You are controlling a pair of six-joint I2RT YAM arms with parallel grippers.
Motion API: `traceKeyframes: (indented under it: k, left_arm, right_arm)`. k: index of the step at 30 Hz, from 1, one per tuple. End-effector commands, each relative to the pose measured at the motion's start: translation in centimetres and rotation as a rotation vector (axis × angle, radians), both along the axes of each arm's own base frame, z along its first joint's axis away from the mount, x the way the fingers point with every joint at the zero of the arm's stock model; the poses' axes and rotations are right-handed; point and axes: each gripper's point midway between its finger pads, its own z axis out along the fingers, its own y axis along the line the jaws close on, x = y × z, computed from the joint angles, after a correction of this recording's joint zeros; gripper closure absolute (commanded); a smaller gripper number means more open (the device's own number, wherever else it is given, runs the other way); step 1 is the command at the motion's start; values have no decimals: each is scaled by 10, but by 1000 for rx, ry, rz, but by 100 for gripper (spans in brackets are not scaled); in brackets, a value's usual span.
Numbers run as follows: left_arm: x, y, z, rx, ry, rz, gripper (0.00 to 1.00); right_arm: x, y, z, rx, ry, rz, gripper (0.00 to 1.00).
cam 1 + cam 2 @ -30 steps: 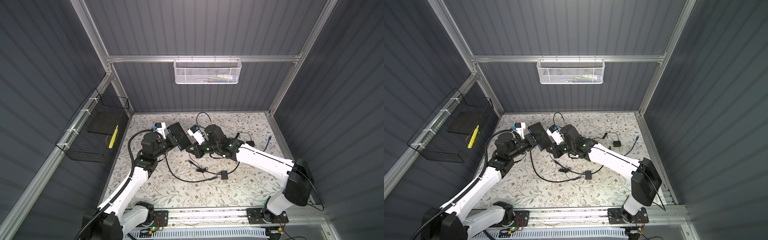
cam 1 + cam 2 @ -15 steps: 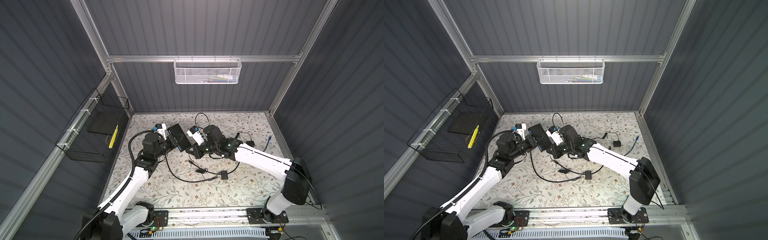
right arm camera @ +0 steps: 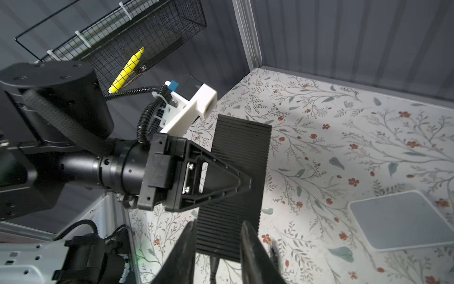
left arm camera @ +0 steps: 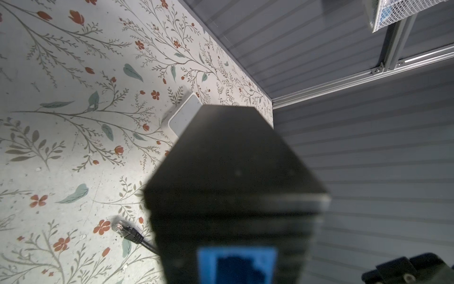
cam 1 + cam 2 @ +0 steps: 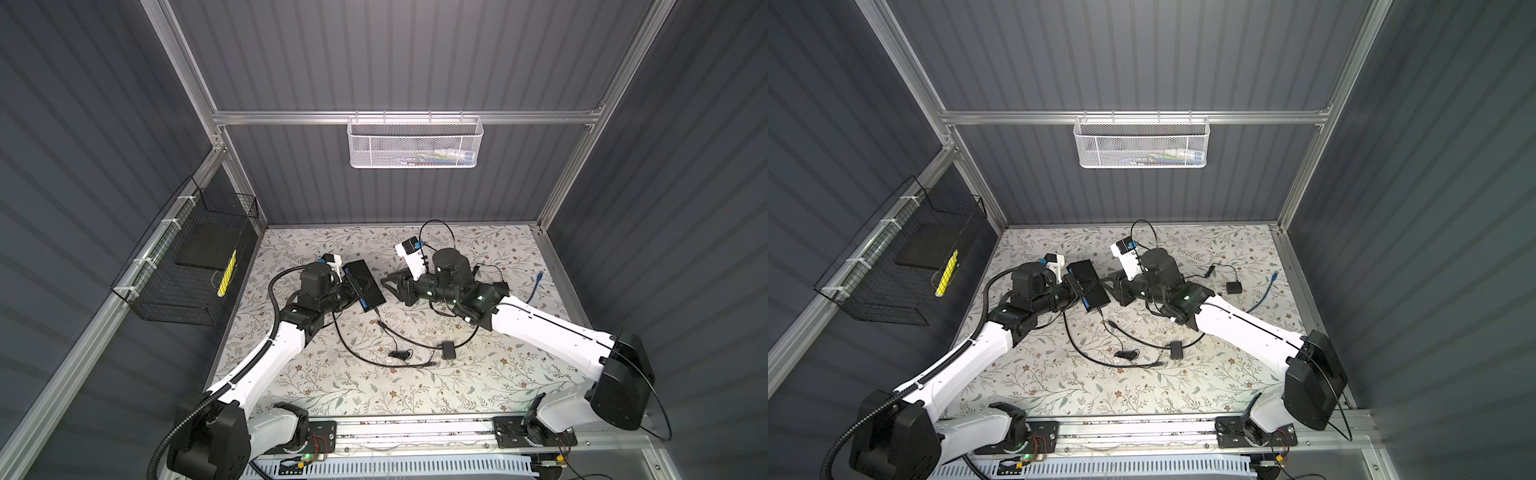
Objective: Insert the plug into the switch port
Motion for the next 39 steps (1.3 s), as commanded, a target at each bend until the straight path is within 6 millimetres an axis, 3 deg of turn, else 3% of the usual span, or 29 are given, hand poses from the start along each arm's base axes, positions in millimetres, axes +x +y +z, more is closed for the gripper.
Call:
traceKeyframes:
  k: [1,7,11,15,23,30,39]
  left_arm:
    - [13,2,24,-14,-83,18,100]
    - [24,15,-1,-18,-58,123,100]
    - [33,21,-31,-3,-28,176,100]
    - [44,20,-61,-22,1,201,100]
    - [53,18,-97,-19,52,219,100]
    - [44,17,-133,-28,137,220,95]
    - [30,17,-174,-25,222,206,93]
  right_arm:
    - [-3,-11,-23,-33,25,-42,58]
    - [-9,-35,-47,-126,68,-102,47]
    - [-13,-49,-78,-239,145,-138,42]
    - [-19,-65,-107,-334,208,-176,39]
    - [-36,-92,-144,-436,283,-205,35]
    - [-36,-89,-162,-479,314,-190,33]
    - [-15,-72,-171,-542,286,-173,29]
